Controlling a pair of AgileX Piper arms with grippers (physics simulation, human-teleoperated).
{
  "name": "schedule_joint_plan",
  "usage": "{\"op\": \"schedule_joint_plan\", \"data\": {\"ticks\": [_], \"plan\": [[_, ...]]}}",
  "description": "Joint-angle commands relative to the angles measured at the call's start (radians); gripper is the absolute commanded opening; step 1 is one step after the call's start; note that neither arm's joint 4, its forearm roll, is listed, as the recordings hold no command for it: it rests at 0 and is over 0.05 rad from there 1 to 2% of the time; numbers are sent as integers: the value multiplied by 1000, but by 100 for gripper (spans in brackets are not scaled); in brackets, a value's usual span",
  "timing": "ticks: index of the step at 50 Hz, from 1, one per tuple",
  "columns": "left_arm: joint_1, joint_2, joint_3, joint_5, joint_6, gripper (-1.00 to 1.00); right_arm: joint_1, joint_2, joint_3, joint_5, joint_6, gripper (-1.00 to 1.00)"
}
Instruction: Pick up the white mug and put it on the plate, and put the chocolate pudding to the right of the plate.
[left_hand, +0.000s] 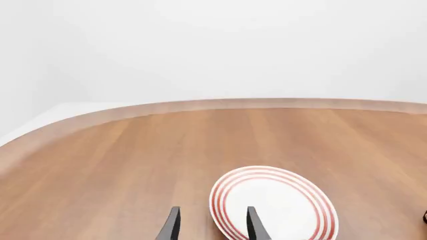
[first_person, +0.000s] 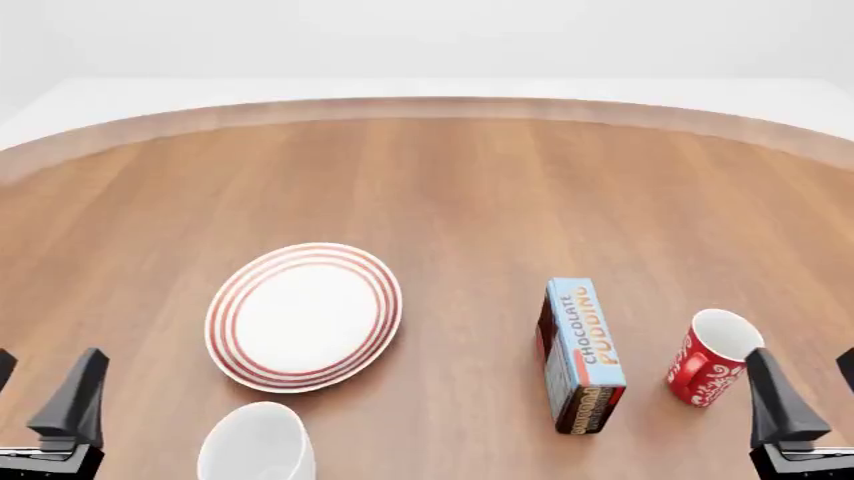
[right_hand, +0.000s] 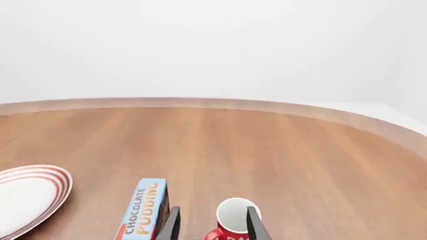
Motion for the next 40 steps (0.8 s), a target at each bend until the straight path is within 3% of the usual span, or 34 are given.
{"op": "schedule_joint_plan", "data": {"ticks": [1, 40], "plan": [[0, 0, 0, 0, 0, 100, 7, 6, -4, 7, -8, 100], [0, 0, 0, 0, 0, 100, 136, 98, -83, 39, -56, 100]]}}
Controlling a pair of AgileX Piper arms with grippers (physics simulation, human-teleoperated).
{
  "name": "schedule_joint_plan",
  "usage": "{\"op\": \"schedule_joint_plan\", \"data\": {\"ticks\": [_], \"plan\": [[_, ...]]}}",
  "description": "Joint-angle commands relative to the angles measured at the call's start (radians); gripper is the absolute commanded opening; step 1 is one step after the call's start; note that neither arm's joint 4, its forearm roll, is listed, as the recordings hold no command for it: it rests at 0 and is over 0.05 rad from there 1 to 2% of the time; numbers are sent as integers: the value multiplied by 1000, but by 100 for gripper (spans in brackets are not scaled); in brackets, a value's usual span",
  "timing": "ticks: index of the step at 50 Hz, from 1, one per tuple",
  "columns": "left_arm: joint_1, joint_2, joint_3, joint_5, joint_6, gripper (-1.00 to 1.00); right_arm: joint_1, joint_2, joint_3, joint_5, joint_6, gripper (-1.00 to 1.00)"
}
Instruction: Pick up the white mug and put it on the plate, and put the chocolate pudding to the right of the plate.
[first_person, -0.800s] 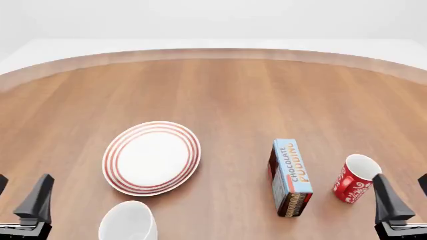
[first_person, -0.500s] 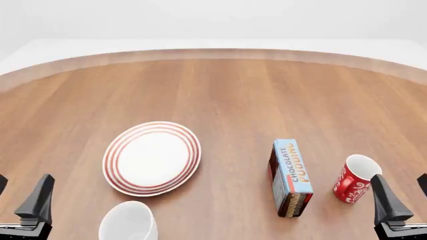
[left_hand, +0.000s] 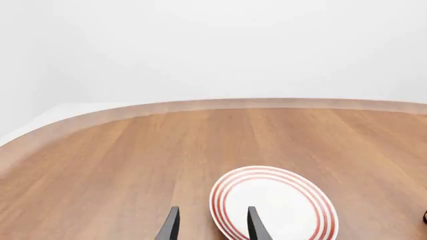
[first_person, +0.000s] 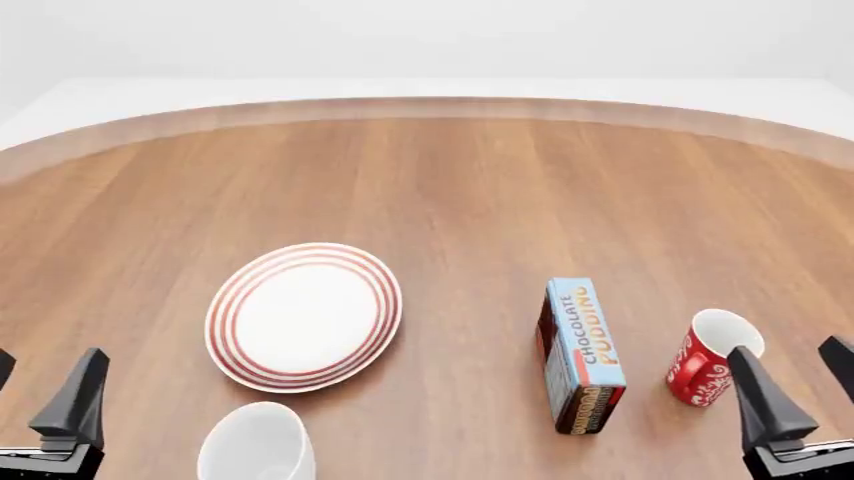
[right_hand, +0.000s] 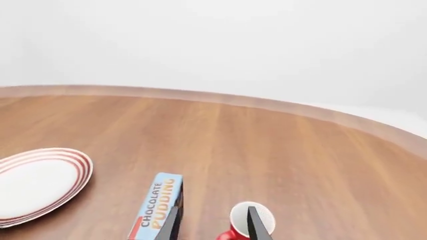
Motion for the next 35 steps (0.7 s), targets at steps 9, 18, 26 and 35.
{"op": "schedule_joint_plan", "data": {"ticks": [9, 18, 26, 35], "plan": [[0, 0, 0, 0, 0, 100, 85, 133, -89, -13, -33, 100], [0, 0, 0, 0, 0, 100, 138, 199, -146, -14, -64, 100], [0, 0, 0, 0, 0, 100, 178, 224, -189, 19, -64, 100], [0, 0, 0, 0, 0, 100, 214, 284, -243, 52, -85, 100]]}}
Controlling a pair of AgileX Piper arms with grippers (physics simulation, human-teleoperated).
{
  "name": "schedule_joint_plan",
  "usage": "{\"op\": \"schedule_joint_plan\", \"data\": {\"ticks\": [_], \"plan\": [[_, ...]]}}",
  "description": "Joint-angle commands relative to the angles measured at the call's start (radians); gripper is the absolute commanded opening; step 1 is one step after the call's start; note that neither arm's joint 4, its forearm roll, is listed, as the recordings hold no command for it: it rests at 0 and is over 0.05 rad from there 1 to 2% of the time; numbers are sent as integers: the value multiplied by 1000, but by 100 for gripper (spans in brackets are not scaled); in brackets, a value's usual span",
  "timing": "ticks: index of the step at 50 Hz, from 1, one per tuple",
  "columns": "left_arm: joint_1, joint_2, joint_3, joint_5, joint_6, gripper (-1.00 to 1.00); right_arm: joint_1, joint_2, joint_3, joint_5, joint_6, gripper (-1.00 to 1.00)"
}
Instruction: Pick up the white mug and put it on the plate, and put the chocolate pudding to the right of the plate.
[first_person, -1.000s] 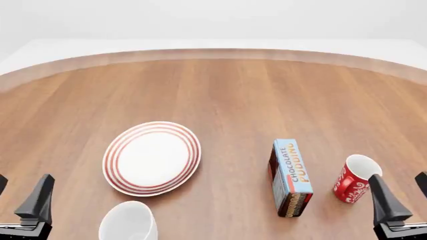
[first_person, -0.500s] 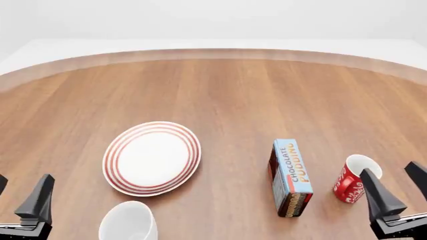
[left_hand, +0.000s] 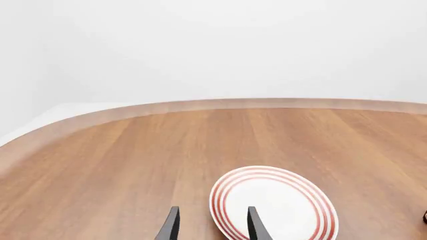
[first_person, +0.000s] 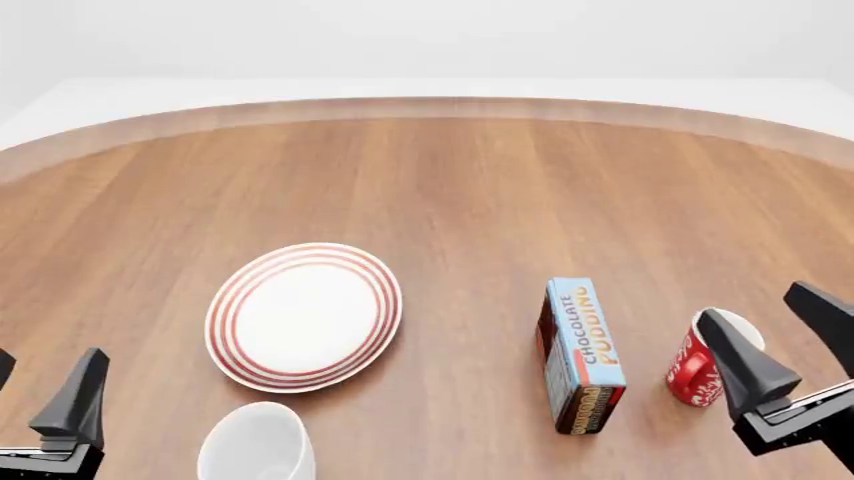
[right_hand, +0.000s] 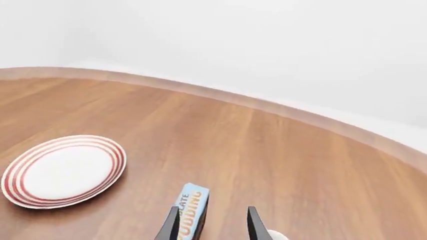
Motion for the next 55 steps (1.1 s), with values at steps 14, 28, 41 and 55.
{"op": "schedule_joint_plan", "data": {"ticks": [14, 28, 41, 55], "plan": [[0, 0, 0, 0, 0, 100, 80, 124, -137, 115, -54, 100], [0, 0, 0, 0, 0, 100, 110, 173, -192, 173, -70, 100], [0, 0, 0, 0, 0, 100, 140, 240, -284, 244, -83, 100], [0, 0, 0, 0, 0, 100, 193, 344, -375, 302, -55, 100]]}}
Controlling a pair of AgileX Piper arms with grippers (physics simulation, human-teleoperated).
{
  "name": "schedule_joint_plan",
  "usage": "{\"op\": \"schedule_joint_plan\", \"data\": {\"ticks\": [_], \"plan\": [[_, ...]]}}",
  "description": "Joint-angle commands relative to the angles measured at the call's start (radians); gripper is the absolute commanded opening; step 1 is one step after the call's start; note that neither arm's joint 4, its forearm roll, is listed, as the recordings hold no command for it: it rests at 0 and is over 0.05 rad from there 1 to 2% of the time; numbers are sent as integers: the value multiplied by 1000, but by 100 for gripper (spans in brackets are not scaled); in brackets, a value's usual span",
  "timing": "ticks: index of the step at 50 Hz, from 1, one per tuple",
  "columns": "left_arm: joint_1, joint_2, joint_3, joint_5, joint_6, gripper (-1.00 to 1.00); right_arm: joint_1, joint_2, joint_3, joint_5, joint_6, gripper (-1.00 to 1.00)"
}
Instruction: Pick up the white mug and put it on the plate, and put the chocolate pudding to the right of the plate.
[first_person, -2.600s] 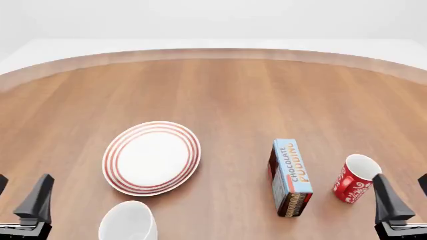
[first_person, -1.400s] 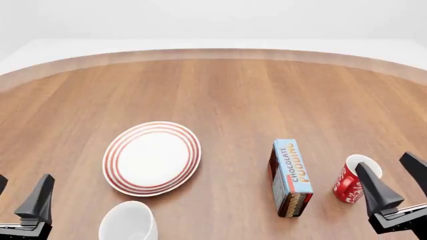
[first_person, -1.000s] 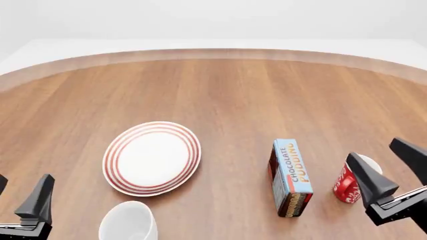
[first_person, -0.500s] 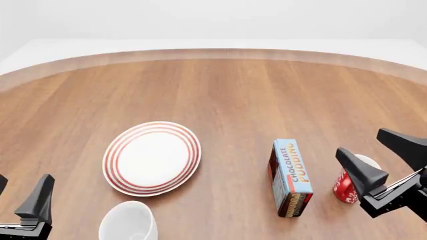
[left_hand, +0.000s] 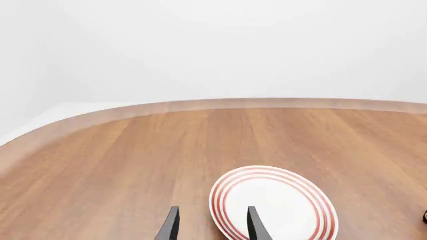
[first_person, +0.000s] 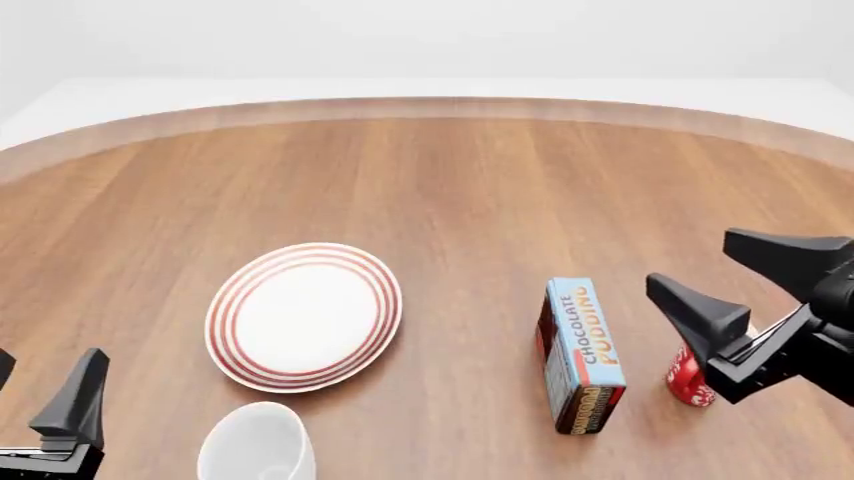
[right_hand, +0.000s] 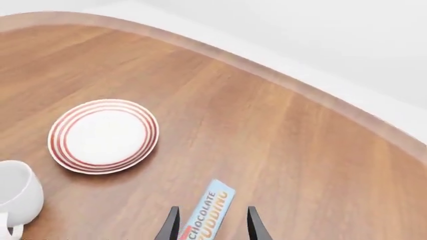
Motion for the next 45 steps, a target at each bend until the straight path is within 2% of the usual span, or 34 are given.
{"op": "schedule_joint_plan", "data": {"ticks": [1, 14, 16, 18, 21, 35, 38, 40, 45], "plan": [[0, 0, 0, 0, 0, 100, 31, 67, -65, 45, 12, 100], [0, 0, 0, 0, 0, 100, 28, 105, -142, 127, 26, 100], [0, 0, 0, 0, 0, 100, 41, 116, -166, 145, 76, 100], [0, 0, 0, 0, 0, 100, 38, 125, -169, 152, 46, 100], [0, 0, 0, 0, 0, 100, 34, 142, -179, 166, 41, 100], [0, 0, 0, 0, 0, 100, 27, 206, -262, 242, 70, 100], [0, 0, 0, 0, 0, 100, 16, 208, -267, 257, 62, 100], [0, 0, 0, 0, 0, 100, 4, 214, -265, 269, 82, 100], [0, 0, 0, 0, 0, 100, -2, 229, -263, 288, 83, 100]]}}
